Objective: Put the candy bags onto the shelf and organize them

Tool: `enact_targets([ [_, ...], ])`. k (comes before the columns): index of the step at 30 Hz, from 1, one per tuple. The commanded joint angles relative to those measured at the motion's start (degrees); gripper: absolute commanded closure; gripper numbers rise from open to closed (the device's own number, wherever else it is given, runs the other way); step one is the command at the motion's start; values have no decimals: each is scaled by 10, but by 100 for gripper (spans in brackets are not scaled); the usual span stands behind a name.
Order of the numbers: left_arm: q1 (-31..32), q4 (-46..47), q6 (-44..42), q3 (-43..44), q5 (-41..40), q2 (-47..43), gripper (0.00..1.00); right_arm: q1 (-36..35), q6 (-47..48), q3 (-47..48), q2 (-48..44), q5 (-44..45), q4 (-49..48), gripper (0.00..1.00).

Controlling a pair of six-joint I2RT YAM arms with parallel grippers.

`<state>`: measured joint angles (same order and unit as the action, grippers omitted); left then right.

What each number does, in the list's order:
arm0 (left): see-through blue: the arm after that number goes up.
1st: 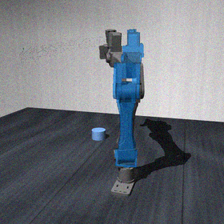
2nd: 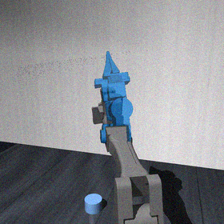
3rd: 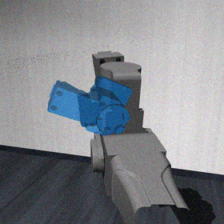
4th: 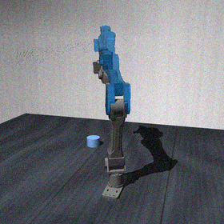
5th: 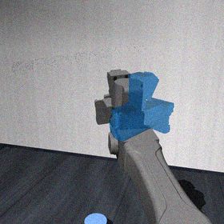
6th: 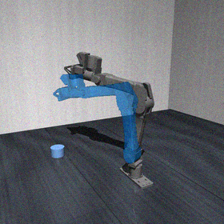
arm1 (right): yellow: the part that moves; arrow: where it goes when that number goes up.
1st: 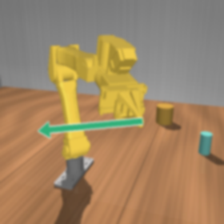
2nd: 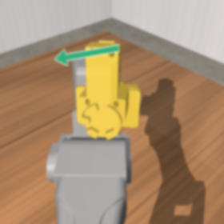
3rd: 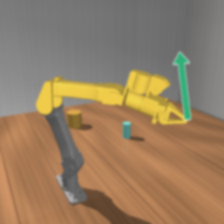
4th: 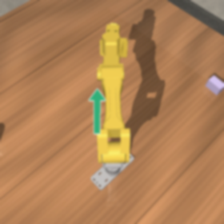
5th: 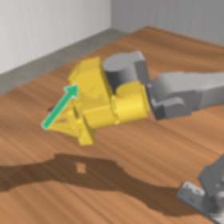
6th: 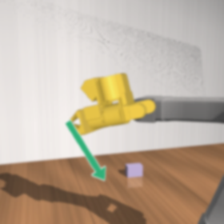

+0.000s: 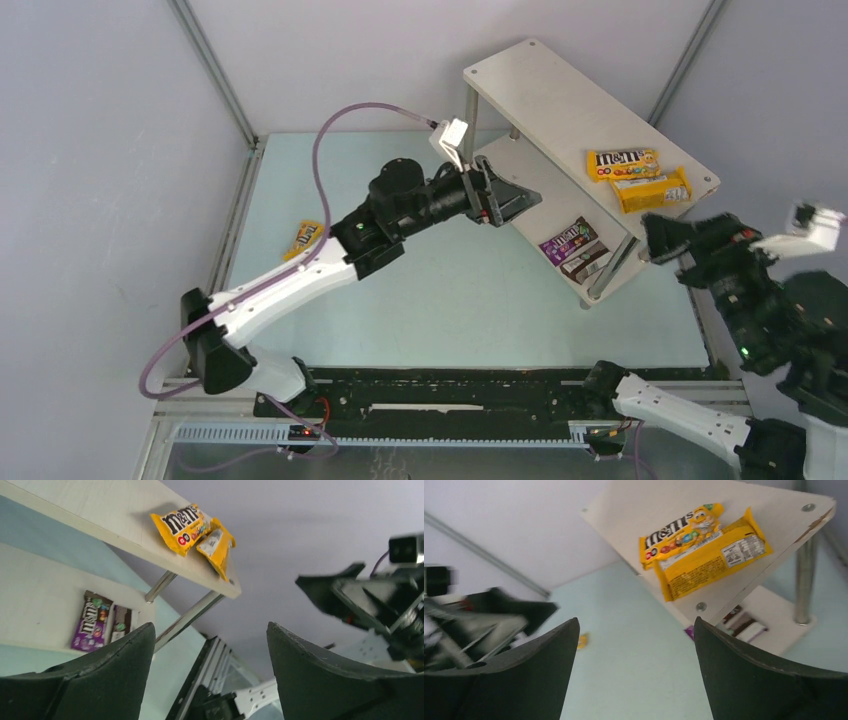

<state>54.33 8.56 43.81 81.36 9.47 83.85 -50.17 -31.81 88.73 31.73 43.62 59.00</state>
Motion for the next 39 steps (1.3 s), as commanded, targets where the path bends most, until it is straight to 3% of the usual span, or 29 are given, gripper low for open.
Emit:
enact_targets([
  [1, -7, -90, -129, -4, 12, -98, 12, -14, 62, 46, 94, 134, 50, 6],
  [5, -9, -143, -190, -31, -26, -177, 7, -8, 82, 64, 124, 168, 30, 5],
  [10, -9, -170, -260, -76, -84, -270, 1, 48, 86, 73, 158, 110, 14, 5],
  [20, -9, -190, -340, -154, -137, -363, 0, 322, 29, 73, 189, -166, 40, 7],
  [25, -10, -186, -362, -186, -153, -386, 0, 429, 10, 19, 164, -283, -10, 8],
  [39, -14, -180, -376, -224, -160, -411, 0, 723, 5, -41, 209, -592, -119, 11],
])
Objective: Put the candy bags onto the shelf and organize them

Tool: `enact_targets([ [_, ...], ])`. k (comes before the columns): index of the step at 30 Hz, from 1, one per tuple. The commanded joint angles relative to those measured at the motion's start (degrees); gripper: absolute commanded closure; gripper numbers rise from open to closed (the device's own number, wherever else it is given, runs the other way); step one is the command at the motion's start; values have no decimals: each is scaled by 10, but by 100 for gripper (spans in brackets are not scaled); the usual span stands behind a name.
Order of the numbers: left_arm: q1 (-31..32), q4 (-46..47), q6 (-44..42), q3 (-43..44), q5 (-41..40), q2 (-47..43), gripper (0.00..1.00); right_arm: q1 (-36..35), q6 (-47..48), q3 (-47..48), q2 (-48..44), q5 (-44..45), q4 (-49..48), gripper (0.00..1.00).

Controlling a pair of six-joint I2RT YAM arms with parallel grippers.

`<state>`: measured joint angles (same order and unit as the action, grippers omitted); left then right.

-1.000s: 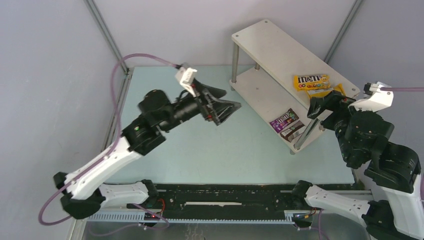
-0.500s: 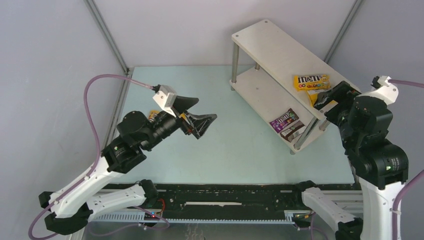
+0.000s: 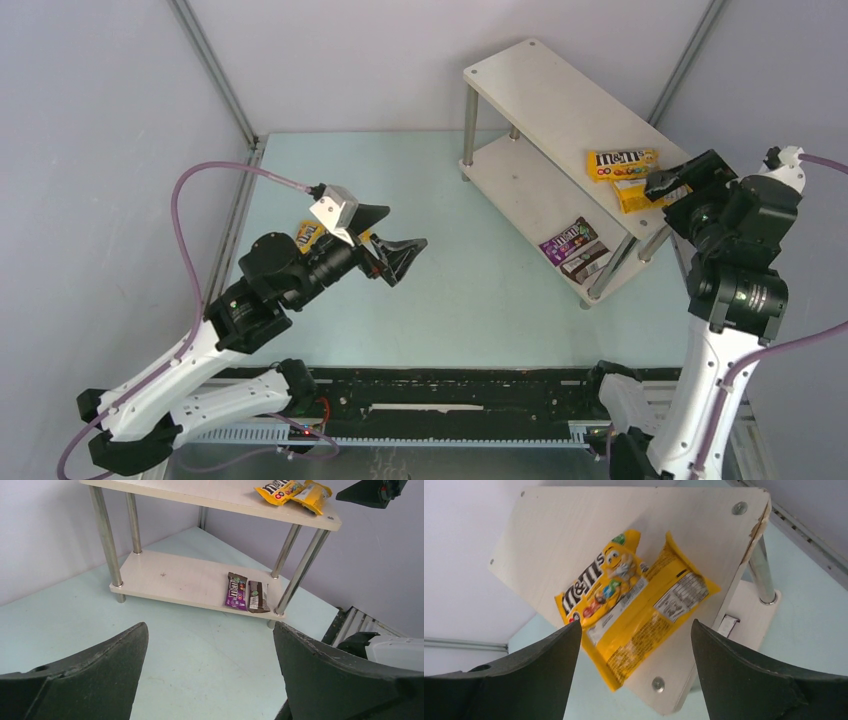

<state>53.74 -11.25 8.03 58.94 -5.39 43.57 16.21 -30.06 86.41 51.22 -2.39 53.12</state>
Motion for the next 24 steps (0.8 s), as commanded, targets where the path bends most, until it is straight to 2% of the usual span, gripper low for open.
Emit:
enact_targets([
  [1, -10, 18, -18, -1, -11, -9, 0, 73, -15, -22, 18, -150, -68, 11],
  [7, -17, 20, -13, -2, 1, -8, 0, 125, -15, -27, 48, -210, -88, 12],
  [16, -30, 21, -4, -3, 13, -5, 0, 130, -30, -36, 66, -251, -123, 13],
  [20, -32, 22, -4, -3, 14, -2, 0, 130, -21, -30, 62, -242, -124, 14],
  [24, -34, 22, -3, -3, 16, 3, 0, 129, 9, 14, 68, -213, -81, 14],
])
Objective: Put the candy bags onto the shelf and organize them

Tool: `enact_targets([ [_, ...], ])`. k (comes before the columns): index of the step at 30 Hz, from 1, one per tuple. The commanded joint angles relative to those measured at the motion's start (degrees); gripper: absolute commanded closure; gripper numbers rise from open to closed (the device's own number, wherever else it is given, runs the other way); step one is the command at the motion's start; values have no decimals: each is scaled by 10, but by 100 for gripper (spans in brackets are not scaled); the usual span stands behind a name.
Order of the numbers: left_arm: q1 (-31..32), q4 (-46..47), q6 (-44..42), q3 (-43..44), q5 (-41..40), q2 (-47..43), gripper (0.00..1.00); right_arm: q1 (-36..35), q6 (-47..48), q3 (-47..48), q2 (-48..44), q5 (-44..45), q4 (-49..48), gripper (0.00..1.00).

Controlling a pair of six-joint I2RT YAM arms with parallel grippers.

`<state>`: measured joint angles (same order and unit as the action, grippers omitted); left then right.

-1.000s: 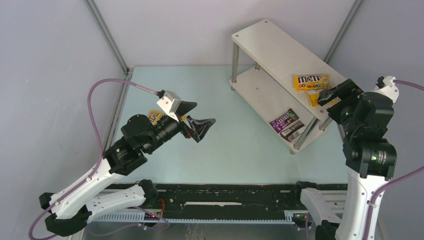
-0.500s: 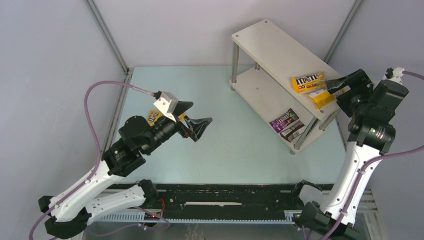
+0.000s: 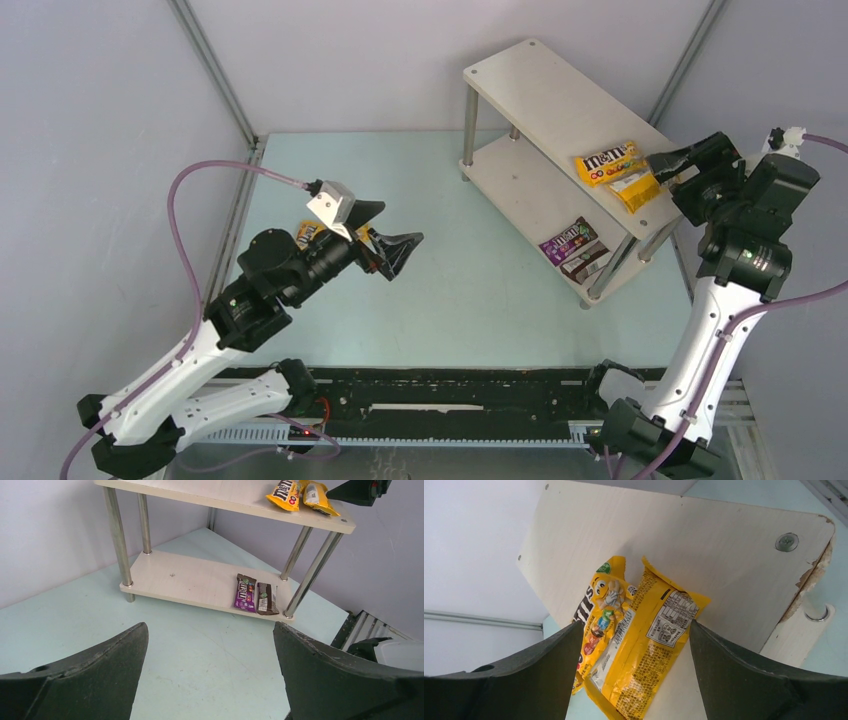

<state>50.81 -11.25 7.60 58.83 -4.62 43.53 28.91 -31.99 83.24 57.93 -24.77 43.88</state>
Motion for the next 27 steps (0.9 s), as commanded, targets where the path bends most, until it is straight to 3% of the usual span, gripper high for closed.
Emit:
enact_targets([
  [1, -6, 22, 1, -2, 9, 4, 0, -2, 36, 56, 1, 17, 23, 14],
  [6, -14, 22, 8, -4, -10, 6, 0, -59, 73, 88, -24, 80, 68, 13],
  [11, -20, 22, 15, -5, -21, 22, 0, -207, 74, 87, -83, 121, 81, 13],
  [20, -38, 10, 47, -2, -102, 73, 0, -444, 28, -47, -172, -34, 16, 11],
  [27, -53, -13, 94, -37, -181, 90, 0, -526, 74, -140, -240, -41, 42, 7],
])
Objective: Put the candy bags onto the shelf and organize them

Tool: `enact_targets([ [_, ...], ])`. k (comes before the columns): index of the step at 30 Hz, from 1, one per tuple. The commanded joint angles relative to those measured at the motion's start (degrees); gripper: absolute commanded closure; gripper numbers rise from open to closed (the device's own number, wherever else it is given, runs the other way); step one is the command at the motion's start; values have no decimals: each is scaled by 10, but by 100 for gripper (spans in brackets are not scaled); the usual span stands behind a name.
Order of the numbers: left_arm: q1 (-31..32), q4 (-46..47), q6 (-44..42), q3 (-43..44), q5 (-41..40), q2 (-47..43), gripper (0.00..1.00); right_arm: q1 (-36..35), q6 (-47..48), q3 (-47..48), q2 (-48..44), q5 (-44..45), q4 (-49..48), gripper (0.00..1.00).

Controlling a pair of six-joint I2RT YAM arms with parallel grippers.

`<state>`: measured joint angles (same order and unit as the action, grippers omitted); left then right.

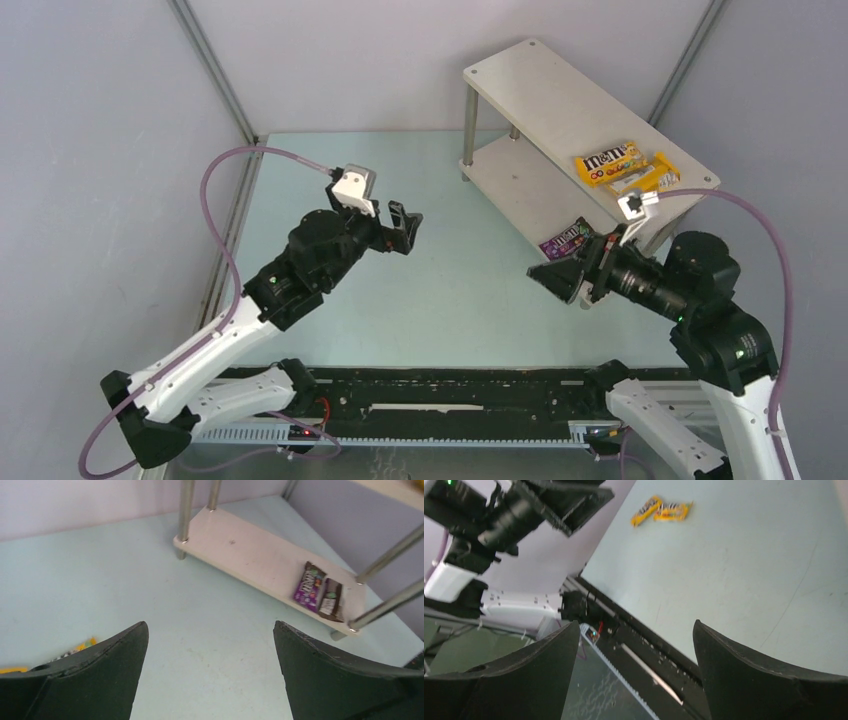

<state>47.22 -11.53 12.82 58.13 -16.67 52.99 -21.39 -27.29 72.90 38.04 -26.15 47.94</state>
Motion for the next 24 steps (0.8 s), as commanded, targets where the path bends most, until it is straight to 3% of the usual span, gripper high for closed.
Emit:
enact_targets([
  [1, -32, -19, 62, -43, -59, -8, 0, -24, 27, -52, -53, -46, -3, 7],
  [4, -108, -30, 141, -103, -31, -25, 0, -24, 29, -96, -87, -86, -14, 7],
  [10, -327, 3, 285, -236, 34, -69, 0, -24, 55, -122, -119, -62, 23, 5],
  [14, -437, 64, 371, -297, 82, -22, 0, -24, 54, -136, -130, -72, 17, 5],
  [19, -500, 105, 402, -269, 116, 115, 3, -24, 38, -150, -154, -81, 1, 4],
  [24, -508, 128, 434, -216, 162, 221, 9, -24, 38, -150, -161, -83, 5, 4],
])
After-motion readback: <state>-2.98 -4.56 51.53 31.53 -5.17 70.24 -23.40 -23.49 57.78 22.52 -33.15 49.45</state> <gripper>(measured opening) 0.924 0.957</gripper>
